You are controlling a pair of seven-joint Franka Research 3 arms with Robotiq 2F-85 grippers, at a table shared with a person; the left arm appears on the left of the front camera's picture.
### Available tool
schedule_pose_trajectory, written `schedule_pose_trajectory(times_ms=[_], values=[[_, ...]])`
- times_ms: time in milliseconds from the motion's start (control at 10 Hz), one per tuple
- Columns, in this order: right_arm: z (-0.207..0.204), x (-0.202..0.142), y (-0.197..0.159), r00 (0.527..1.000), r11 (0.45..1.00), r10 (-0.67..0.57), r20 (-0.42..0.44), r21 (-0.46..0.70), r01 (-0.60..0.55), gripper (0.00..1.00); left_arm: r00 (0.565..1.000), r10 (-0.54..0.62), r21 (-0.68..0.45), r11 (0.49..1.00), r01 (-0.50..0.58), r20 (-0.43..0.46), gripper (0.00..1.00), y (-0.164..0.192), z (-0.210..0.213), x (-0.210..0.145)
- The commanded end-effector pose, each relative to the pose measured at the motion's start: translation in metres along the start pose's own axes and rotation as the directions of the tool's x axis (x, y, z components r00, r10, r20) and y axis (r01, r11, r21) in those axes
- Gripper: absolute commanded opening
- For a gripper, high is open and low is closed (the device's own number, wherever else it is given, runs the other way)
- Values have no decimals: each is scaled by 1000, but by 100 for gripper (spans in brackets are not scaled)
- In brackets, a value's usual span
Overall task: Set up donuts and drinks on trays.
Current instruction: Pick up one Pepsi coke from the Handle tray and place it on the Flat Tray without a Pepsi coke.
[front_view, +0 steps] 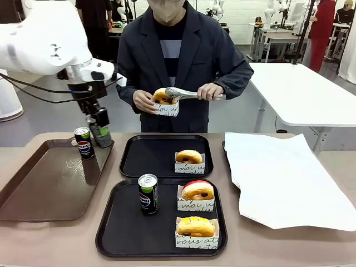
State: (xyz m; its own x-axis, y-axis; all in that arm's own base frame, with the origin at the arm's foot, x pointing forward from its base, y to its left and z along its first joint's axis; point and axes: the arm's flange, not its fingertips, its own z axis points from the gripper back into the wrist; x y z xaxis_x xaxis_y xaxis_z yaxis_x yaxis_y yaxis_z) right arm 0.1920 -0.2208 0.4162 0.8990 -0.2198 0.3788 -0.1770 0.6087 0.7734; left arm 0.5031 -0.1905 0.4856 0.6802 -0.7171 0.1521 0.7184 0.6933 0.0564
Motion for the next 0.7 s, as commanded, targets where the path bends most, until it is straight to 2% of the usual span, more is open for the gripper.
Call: schedule_pose_trajectory(times_ms=[0, 200, 300, 400, 500, 600], values=[[-1, 2, -1, 1000, 1000, 14, 23, 24, -15, 100, 996, -52, -29, 998, 54, 67, 58, -3, -4, 30], [-1, 2, -1, 1000, 1000, 14, 23, 24, -15, 100, 996, -60, -35, 997, 62, 73, 58, -8, -23, 39], [-1, 2, -1, 1000, 1000, 14, 23, 24, -15, 100, 997, -63, -43, 997, 65, 54, 58, -6, -27, 32], [-1, 2, -1, 1000, 1000, 14, 23, 24, -15, 100, 997, -79, -59, 995, 79, 7, 58, -14, -26, 6], [-1, 2, -1, 1000, 1000, 14, 23, 24, -15, 100, 991, -117, -94, 989, 111, -64, 58, -32, -22, -38], [-1, 2, -1, 1000, 1000, 14, 23, 24, -15, 100, 981, -177, -117, 979, 166, -85, 58, -50, -20, -92]])
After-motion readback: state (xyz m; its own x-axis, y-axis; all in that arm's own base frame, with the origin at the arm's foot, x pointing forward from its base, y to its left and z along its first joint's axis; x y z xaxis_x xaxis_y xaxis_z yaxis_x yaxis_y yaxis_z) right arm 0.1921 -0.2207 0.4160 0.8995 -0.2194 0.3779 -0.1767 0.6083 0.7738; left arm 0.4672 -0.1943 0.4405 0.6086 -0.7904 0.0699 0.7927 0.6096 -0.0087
